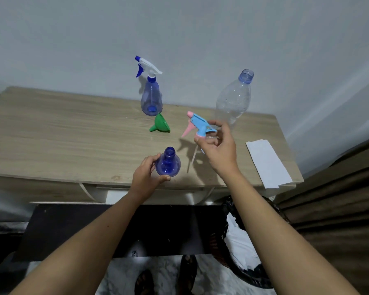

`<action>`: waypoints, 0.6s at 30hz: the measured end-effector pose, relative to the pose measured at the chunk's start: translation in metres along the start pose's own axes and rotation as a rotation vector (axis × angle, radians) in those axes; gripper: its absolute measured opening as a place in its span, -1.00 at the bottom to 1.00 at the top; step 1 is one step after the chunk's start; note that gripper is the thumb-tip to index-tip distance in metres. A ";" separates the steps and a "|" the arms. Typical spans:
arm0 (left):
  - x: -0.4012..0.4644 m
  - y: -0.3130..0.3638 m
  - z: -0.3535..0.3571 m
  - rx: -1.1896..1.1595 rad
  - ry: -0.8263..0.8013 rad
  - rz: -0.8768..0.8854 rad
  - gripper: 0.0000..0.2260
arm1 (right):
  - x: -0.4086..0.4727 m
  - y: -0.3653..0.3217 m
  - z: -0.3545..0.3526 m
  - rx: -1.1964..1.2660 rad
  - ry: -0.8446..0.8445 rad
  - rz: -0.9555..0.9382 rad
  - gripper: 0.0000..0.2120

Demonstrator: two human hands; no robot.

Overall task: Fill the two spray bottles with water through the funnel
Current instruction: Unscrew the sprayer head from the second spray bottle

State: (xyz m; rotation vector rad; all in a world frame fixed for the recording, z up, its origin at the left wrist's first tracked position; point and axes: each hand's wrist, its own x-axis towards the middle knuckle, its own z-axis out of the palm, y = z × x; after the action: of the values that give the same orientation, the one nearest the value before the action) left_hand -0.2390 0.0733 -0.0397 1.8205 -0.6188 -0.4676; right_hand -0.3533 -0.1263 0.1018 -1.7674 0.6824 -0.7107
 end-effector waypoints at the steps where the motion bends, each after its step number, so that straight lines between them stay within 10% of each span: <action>1: 0.000 0.000 0.000 -0.002 -0.002 0.000 -0.19 | -0.003 0.010 0.001 -0.014 -0.003 0.030 -0.57; 18: 0.002 -0.010 0.005 -0.003 0.044 0.050 -0.29 | 0.003 0.107 0.030 -0.174 -0.041 0.312 -0.50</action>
State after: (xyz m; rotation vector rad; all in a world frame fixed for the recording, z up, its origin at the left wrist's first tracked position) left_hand -0.2388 0.0709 -0.0505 1.8040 -0.6318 -0.3937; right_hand -0.3405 -0.1389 -0.0080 -1.7729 0.9901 -0.4106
